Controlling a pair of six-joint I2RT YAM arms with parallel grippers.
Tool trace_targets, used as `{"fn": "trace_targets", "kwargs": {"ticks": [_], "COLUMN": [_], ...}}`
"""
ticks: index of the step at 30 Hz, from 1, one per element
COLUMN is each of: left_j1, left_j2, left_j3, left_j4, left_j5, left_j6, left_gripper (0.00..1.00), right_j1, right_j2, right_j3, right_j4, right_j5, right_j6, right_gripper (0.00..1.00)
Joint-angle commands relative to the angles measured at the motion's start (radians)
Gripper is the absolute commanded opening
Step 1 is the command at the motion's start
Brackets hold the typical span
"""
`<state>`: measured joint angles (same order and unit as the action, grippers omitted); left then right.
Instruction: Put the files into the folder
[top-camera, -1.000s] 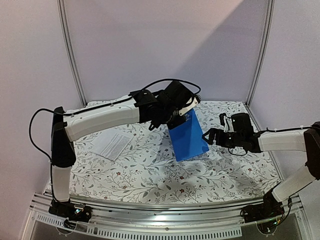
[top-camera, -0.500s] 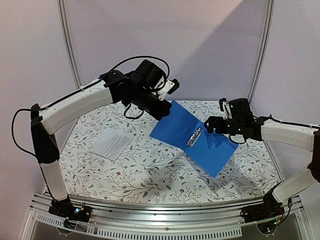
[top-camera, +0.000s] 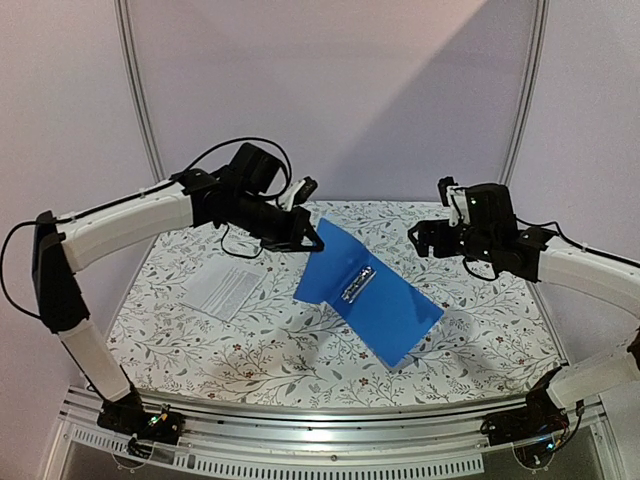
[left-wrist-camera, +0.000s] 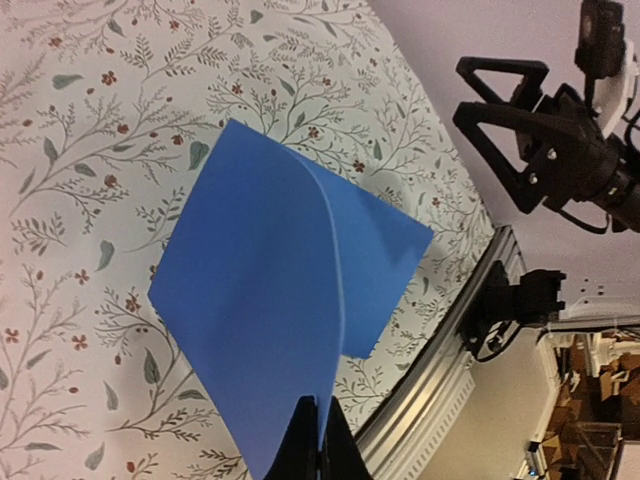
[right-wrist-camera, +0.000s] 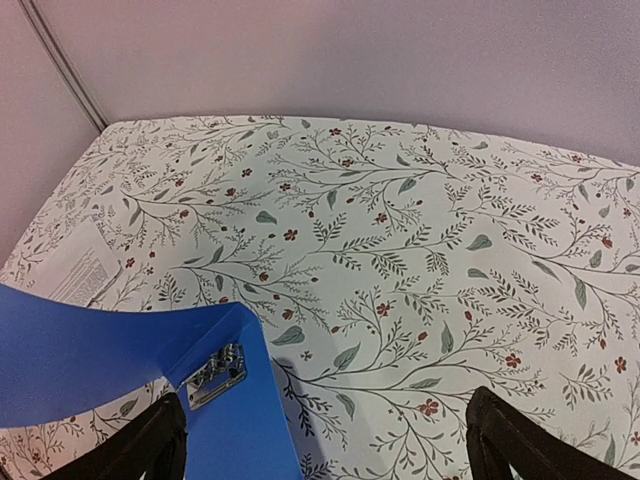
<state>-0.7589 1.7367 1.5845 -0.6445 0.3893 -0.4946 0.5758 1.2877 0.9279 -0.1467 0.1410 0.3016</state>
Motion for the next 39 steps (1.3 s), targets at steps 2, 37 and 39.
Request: {"fn": "trace_targets", "kwargs": {"ticks": [2,37,39], "left_j1": [0.043,0.114,0.121], "left_j2": [-0.148,-0.302,-0.295], "left_j3": [-0.255,-0.615,-0.622], "left_j4": [0.262,0.615,0.553], "left_j5": [0.089,0.362,0.350], "left_j6": [-0.212,-0.565,-0.509], "left_gripper": [0.00,0.00,0.00], "right_j1": [0.019,0.131,0.132], "right_j2": [-0.016,0.156,0.174], "right_j3": [-0.036,-0.109,-0.138], "right_j4": [0.070,0.199,0.215], "right_j5": [-0.082,-0.334,-0.323], "right_j6": [-0.031,0.000,0.026], "right_gripper": [0.93,0.55,0.48]}}
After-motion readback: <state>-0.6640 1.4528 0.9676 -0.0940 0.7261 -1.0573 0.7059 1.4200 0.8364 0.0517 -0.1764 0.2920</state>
